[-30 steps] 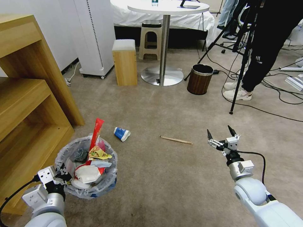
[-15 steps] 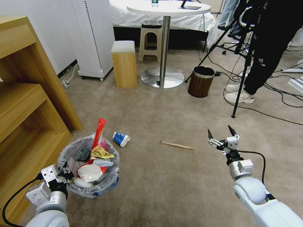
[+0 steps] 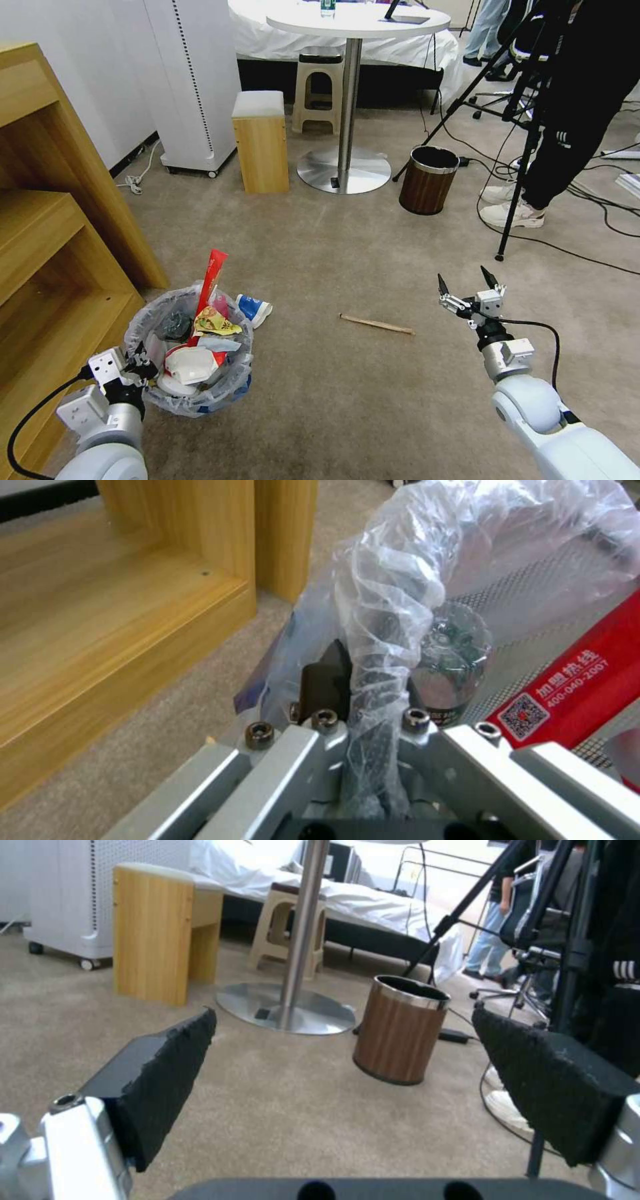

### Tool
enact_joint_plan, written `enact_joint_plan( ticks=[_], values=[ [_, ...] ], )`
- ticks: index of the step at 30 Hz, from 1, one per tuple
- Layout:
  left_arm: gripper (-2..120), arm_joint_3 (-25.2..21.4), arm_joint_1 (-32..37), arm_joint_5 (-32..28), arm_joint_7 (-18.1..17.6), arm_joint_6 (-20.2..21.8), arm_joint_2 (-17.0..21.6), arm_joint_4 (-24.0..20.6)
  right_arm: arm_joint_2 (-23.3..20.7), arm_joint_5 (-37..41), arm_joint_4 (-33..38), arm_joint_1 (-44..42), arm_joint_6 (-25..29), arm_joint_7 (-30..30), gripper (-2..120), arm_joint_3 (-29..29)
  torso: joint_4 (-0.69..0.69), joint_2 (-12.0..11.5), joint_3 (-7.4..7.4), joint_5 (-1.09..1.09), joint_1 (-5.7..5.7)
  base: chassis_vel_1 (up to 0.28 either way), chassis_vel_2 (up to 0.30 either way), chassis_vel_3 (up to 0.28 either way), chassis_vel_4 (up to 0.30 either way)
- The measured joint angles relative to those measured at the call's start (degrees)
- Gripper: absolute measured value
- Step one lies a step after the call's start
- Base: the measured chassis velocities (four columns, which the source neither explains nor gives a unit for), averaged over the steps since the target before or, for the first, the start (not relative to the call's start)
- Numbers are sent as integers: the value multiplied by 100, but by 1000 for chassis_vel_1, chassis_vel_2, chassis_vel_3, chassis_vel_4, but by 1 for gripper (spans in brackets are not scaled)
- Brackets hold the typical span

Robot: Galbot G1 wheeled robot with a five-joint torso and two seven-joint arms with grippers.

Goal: Pick up the trash bin and place the garbage on the floor into it.

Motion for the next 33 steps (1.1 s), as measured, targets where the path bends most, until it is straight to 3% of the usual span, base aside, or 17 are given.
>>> enact_joint_plan(
  ticks=[24, 33],
  values=[
    [0, 63, 61, 127, 36, -33, -135, -57, -45, -1, 41, -144, 116, -130, 98, 32, 0, -1, 0, 1, 0, -93, 98, 89, -101],
    [0, 110, 44, 157, 56, -46, -158, -23, -161, 639, 91, 56, 342, -861, 100, -228, 0, 0, 1, 0, 0, -48, 41, 39, -44]
  ],
)
